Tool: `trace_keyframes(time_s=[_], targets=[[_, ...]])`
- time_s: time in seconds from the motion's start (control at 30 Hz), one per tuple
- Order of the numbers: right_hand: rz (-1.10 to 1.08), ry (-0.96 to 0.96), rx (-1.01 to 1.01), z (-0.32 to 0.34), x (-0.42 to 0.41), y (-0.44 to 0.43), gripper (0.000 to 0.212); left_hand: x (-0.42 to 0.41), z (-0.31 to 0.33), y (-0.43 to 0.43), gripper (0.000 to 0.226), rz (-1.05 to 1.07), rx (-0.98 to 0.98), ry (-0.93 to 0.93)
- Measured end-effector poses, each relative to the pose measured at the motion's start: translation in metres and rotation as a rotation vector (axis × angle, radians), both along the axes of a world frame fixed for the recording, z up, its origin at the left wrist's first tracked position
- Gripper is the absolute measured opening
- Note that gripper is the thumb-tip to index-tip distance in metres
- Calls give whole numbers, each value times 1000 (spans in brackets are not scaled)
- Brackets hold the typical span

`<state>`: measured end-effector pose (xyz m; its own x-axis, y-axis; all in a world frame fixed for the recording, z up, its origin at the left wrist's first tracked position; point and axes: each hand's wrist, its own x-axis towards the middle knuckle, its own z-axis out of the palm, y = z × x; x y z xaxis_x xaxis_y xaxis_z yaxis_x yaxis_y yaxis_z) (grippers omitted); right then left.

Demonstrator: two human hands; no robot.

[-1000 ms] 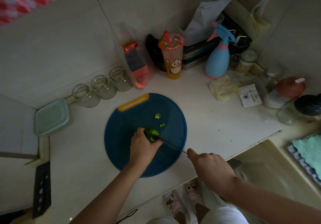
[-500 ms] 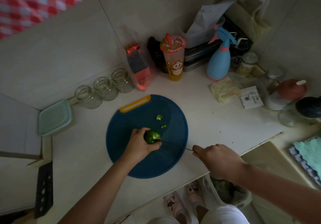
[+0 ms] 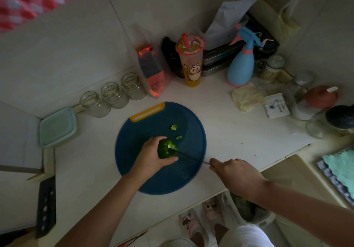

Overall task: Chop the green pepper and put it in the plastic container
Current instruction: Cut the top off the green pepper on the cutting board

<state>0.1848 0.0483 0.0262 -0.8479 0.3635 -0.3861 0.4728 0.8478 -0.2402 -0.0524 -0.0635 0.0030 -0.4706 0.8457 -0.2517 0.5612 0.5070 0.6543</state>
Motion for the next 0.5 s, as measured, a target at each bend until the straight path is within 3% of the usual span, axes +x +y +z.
trace_keyframes(time_s=[0.5], targets=[[-51, -5, 10, 3, -4, -13, 33, -3, -7, 1, 53, 53, 120, -6]])
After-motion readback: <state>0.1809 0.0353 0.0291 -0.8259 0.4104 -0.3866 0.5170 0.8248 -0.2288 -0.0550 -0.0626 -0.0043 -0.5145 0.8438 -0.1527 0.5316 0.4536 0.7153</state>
